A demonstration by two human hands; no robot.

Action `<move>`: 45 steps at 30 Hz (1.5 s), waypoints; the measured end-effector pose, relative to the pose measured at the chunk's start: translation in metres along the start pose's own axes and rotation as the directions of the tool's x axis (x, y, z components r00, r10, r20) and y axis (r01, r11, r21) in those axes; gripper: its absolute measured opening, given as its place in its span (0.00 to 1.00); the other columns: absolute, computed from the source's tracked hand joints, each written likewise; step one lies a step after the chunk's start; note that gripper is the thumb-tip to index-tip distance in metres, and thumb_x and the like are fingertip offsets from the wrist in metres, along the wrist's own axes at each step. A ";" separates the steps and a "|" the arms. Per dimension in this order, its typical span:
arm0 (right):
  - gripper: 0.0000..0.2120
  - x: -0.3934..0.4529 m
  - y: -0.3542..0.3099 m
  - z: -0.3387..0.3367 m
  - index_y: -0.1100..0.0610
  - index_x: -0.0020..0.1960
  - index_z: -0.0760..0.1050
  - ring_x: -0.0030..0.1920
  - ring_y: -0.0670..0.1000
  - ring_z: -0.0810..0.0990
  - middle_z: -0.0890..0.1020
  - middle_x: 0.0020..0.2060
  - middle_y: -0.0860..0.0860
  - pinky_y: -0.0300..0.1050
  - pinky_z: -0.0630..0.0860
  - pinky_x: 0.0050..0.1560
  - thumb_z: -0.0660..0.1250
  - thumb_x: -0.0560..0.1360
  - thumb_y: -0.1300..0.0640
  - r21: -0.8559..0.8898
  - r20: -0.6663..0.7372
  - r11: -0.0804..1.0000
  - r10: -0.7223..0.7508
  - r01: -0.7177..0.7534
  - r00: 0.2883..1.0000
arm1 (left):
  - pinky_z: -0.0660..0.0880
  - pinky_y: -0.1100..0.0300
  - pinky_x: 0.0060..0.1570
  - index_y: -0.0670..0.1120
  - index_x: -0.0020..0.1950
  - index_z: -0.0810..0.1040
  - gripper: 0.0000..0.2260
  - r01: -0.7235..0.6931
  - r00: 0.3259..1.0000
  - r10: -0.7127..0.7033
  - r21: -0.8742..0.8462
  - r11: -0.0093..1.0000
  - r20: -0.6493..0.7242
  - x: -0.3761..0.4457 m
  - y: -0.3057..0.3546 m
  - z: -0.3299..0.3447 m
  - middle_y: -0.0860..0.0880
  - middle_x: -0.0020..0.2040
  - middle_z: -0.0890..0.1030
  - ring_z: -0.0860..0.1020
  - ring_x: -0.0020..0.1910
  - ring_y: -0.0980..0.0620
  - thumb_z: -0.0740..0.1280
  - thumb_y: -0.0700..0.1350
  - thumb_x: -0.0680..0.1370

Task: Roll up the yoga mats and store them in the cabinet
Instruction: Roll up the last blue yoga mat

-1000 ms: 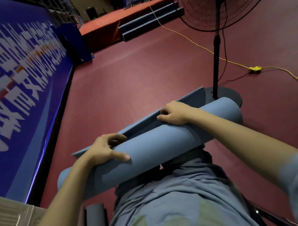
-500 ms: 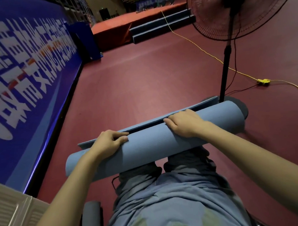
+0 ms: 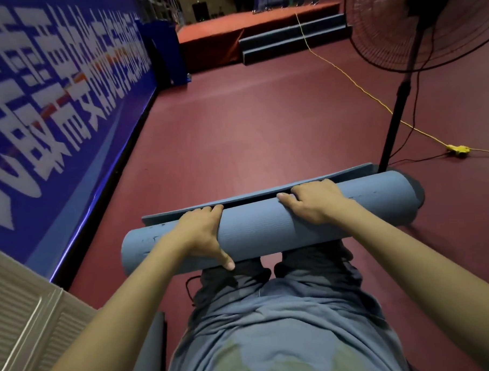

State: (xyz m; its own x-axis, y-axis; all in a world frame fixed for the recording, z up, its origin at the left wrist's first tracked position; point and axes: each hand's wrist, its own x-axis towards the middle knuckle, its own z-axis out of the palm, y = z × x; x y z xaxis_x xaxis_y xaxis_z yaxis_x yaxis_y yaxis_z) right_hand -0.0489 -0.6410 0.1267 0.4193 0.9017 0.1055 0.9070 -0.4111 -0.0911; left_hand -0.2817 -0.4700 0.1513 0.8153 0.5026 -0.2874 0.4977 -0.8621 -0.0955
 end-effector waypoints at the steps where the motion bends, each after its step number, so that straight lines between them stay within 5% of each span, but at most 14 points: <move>1: 0.30 0.001 -0.001 -0.001 0.51 0.38 0.72 0.41 0.55 0.74 0.78 0.38 0.50 0.52 0.64 0.47 0.44 0.81 0.32 0.006 0.001 1.000 0.003 -0.003 1.000 | 0.75 0.49 0.61 0.50 0.75 0.62 0.59 -0.008 1.000 0.008 -0.018 1.000 -0.014 0.001 -0.003 0.000 0.51 0.67 0.75 0.76 0.63 0.47 0.77 0.75 0.51; 8: 0.31 0.002 0.001 -0.011 0.51 0.40 0.73 0.43 0.56 0.76 0.79 0.40 0.51 0.52 0.70 0.47 0.43 0.81 0.31 0.011 0.112 1.000 0.024 -0.026 0.993 | 0.76 0.51 0.58 0.56 0.72 0.66 0.54 -0.046 0.994 0.038 -0.085 0.995 -0.100 -0.003 -0.003 0.001 0.57 0.62 0.79 0.78 0.59 0.51 0.74 0.76 0.50; 14: 0.37 0.000 0.000 -0.026 0.54 0.61 0.80 0.54 0.60 0.78 0.81 0.59 0.58 0.53 0.73 0.53 0.44 0.80 0.30 0.033 0.285 0.996 0.074 -0.087 0.956 | 0.77 0.53 0.54 0.62 0.67 0.72 0.48 -0.063 0.998 0.064 -0.152 0.986 0.005 -0.007 -0.003 -0.015 0.58 0.55 0.82 0.80 0.53 0.52 0.78 0.73 0.49; 17: 0.35 -0.011 -0.003 -0.041 0.55 0.69 0.77 0.64 0.59 0.76 0.76 0.69 0.58 0.53 0.70 0.61 0.47 0.81 0.32 0.097 0.496 0.983 0.091 -0.159 0.864 | 0.78 0.54 0.56 0.64 0.61 0.76 0.42 -0.065 0.978 0.111 -0.247 0.967 0.177 -0.014 -0.003 -0.021 0.63 0.52 0.82 0.81 0.52 0.57 0.81 0.71 0.49; 20: 0.31 -0.025 -0.003 -0.043 0.51 0.67 0.77 0.64 0.58 0.76 0.77 0.67 0.56 0.51 0.68 0.63 0.52 0.80 0.32 0.150 0.708 0.939 0.116 -0.309 0.696 | 0.81 0.52 0.57 0.59 0.58 0.81 0.33 -0.019 0.882 0.225 -0.445 0.895 0.414 -0.021 0.001 -0.015 0.60 0.52 0.86 0.84 0.52 0.56 0.85 0.60 0.55; 22: 0.36 -0.034 -0.002 -0.036 0.48 0.69 0.76 0.66 0.57 0.74 0.75 0.70 0.55 0.54 0.65 0.68 0.51 0.75 0.26 0.125 0.755 0.936 0.126 -0.329 0.643 | 0.81 0.50 0.58 0.56 0.59 0.82 0.32 -0.014 0.863 0.271 -0.515 0.857 0.427 -0.027 0.003 -0.008 0.58 0.54 0.86 0.85 0.53 0.55 0.85 0.56 0.57; 24: 0.36 -0.039 -0.002 -0.030 0.52 0.70 0.76 0.66 0.57 0.74 0.75 0.71 0.55 0.56 0.65 0.69 0.48 0.78 0.28 0.152 0.683 0.953 0.091 -0.262 0.725 | 0.81 0.50 0.58 0.57 0.60 0.81 0.33 -0.037 0.878 0.288 -0.545 0.837 0.382 -0.029 0.002 -0.004 0.59 0.54 0.86 0.85 0.52 0.55 0.85 0.56 0.57; 28: 0.27 -0.049 -0.011 -0.029 0.55 0.36 0.72 0.38 0.55 0.74 0.79 0.38 0.53 0.50 0.71 0.42 0.51 0.83 0.39 0.075 0.315 0.995 0.038 -0.065 0.948 | 0.80 0.50 0.58 0.58 0.60 0.82 0.33 -0.075 0.904 0.306 -0.593 0.802 0.300 -0.023 -0.004 -0.005 0.59 0.54 0.86 0.84 0.53 0.56 0.84 0.58 0.56; 30: 0.23 -0.058 -0.024 -0.035 0.55 0.34 0.68 0.34 0.55 0.72 0.75 0.32 0.51 0.49 0.68 0.36 0.53 0.83 0.44 -0.056 0.066 0.998 0.003 0.001 0.998 | 0.80 0.50 0.58 0.57 0.60 0.82 0.34 -0.093 0.937 0.282 -0.632 0.769 0.206 -0.016 -0.012 -0.005 0.58 0.55 0.85 0.84 0.54 0.56 0.83 0.61 0.55; 35: 0.24 -0.078 -0.062 -0.030 0.52 0.46 0.70 0.50 0.58 0.78 0.80 0.50 0.52 0.51 0.64 0.46 0.53 0.77 0.32 0.016 -0.077 0.985 -0.167 0.169 0.983 | 0.80 0.54 0.57 0.53 0.60 0.84 0.41 -0.086 0.984 0.175 -0.747 0.660 0.042 -0.004 -0.029 -0.002 0.54 0.54 0.87 0.84 0.54 0.56 0.82 0.70 0.51; 37: 0.37 -0.078 -0.068 -0.018 0.55 0.62 0.71 0.58 0.59 0.75 0.77 0.59 0.52 0.55 0.68 0.58 0.53 0.71 0.25 -0.034 -0.037 0.979 -0.203 0.202 0.978 | 0.80 0.56 0.54 0.52 0.55 0.86 0.35 -0.105 0.994 0.102 -0.724 0.682 -0.048 -0.004 -0.033 -0.008 0.57 0.50 0.87 0.84 0.51 0.59 0.80 0.71 0.55; 40: 0.60 -0.066 -0.071 0.003 0.58 0.77 0.57 0.68 0.61 0.67 0.68 0.70 0.55 0.62 0.63 0.71 0.69 0.58 0.23 -0.128 0.036 0.969 -0.210 0.213 0.977 | 0.80 0.52 0.54 0.55 0.49 0.87 0.15 -0.092 0.984 -0.021 -0.608 0.788 -0.176 -0.002 -0.036 -0.015 0.59 0.46 0.87 0.84 0.49 0.60 0.76 0.64 0.71; 42: 0.66 -0.052 -0.072 0.010 0.56 0.77 0.55 0.68 0.59 0.68 0.69 0.69 0.53 0.60 0.63 0.70 0.77 0.50 0.26 -0.135 0.056 0.967 -0.210 0.215 0.976 | 0.78 0.51 0.53 0.55 0.48 0.86 0.11 -0.068 0.925 -0.111 -0.446 0.893 -0.364 -0.006 -0.026 -0.006 0.59 0.47 0.85 0.81 0.49 0.57 0.70 0.61 0.76; 45: 0.63 -0.034 -0.063 0.003 0.53 0.74 0.59 0.65 0.56 0.71 0.72 0.67 0.50 0.57 0.66 0.68 0.77 0.48 0.25 -0.045 0.088 0.972 -0.224 0.229 0.970 | 0.74 0.53 0.44 0.49 0.42 0.82 0.07 -0.178 0.601 -0.232 -0.411 0.894 -0.765 -0.023 0.009 0.033 0.53 0.41 0.81 0.77 0.41 0.50 0.69 0.51 0.75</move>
State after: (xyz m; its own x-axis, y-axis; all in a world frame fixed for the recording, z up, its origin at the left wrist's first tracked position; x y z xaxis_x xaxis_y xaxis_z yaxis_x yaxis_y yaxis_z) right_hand -0.1206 -0.6450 0.1260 0.2000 0.9792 0.0352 0.9797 -0.1994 -0.0195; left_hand -0.3061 -0.4912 0.1254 0.6010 0.5518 0.5782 0.4218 -0.8335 0.3569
